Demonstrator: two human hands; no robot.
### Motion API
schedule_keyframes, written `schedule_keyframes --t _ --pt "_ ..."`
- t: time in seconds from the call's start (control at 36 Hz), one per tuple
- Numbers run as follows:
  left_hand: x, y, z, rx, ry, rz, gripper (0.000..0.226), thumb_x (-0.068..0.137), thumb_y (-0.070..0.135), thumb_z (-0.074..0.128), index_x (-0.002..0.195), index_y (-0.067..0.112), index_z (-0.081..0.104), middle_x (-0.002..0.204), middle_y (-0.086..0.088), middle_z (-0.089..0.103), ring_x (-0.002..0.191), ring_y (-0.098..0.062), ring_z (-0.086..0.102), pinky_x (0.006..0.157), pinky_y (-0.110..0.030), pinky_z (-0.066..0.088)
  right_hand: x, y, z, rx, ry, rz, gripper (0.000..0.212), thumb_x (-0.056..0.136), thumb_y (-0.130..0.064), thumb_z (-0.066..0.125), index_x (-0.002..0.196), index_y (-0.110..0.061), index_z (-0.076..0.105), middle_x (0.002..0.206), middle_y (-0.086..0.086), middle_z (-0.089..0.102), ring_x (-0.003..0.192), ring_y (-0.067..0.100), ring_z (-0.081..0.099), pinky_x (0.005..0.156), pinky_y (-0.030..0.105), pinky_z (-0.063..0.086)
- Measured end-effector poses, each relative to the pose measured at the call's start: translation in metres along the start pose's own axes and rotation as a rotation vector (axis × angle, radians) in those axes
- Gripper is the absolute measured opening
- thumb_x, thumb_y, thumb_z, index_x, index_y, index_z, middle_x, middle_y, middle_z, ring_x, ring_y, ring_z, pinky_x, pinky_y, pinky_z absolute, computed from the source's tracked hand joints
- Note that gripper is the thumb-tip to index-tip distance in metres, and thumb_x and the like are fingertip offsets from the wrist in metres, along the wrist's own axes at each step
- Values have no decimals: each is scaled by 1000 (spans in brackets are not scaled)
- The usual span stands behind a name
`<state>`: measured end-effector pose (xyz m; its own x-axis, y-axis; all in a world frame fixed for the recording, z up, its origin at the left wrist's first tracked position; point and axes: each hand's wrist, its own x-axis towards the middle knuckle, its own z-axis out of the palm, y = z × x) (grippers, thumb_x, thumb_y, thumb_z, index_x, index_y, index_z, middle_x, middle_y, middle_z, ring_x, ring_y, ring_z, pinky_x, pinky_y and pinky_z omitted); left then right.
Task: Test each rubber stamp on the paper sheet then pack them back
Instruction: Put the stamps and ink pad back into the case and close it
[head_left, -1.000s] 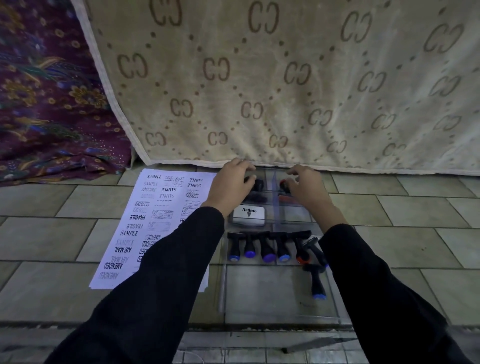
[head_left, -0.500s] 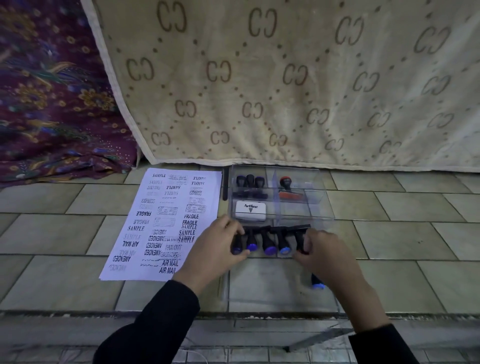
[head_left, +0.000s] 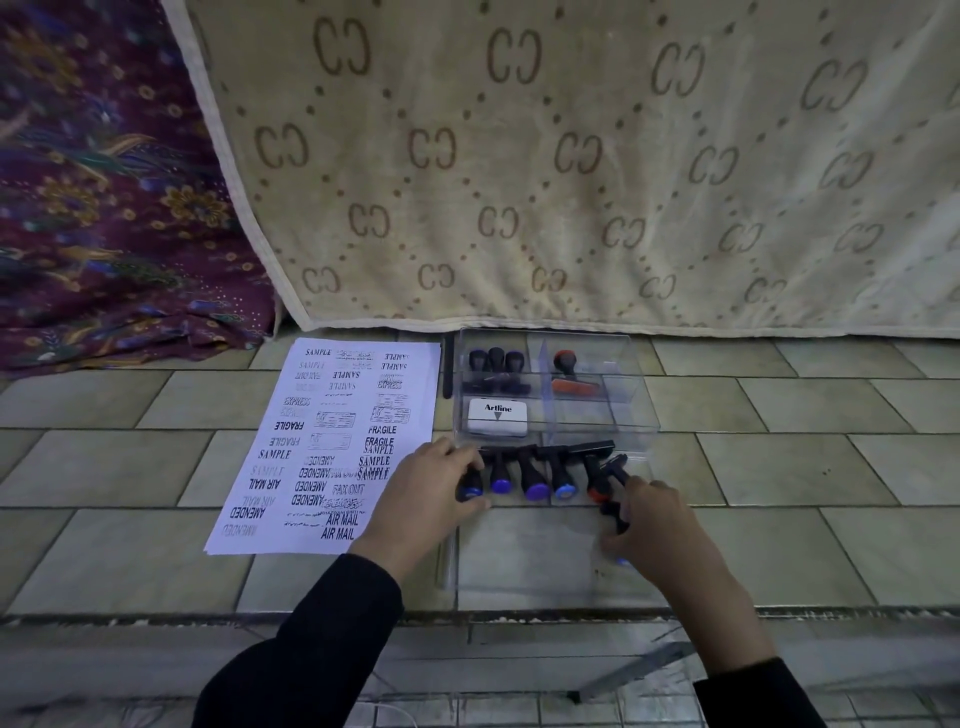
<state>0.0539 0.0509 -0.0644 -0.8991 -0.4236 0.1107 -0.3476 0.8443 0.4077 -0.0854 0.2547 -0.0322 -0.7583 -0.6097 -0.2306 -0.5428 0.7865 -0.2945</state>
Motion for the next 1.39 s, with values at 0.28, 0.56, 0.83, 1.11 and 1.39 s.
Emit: schedule_keyframes --t 0.28,0.56,0.83,1.11,1.39 --pt "0 2 -3 23 -14 -25 40 77 44 71 111 27 58 100 3 61 95 -14 58 78 -27 47 -5 -2 -7 -41 -95 37 35 74 -22 70 88 -13 39 75 -2 43 71 18 45 52 21 36" --pt "-1 14 -29 -7 219 31 25 77 34 68 94 17 62 86 2 64 82 -19 59 75 -34 47 -11 -4 -36 -42 -19 62 24 75 -15 70 93 -9 54 78 0 46 67 15 46 44 17 28" --pt "64 44 -76 -224 449 44 23 78 35 69 87 20 54 79 10 59 76 -14 58 67 -31 46 52 -2 -87 195 440 -116 14 77 -8 68 90 -9 62 88 9 58 75 21 49 64 23 33" --pt "163 72 -43 -410 334 -43 28 79 31 75 91 13 57 78 1 68 74 -16 64 69 -35 54 139 -19 -86 241 608 -147 21 82 -5 66 100 -2 55 104 19 57 91 30 54 69 28 37" --pt "182 80 -11 -275 246 -67 23 86 30 68 87 9 58 77 -7 62 75 -27 60 66 -41 51 174 -16 -69 -2 427 -139 17 86 -8 64 101 0 62 102 22 59 93 37 56 73 35 43"
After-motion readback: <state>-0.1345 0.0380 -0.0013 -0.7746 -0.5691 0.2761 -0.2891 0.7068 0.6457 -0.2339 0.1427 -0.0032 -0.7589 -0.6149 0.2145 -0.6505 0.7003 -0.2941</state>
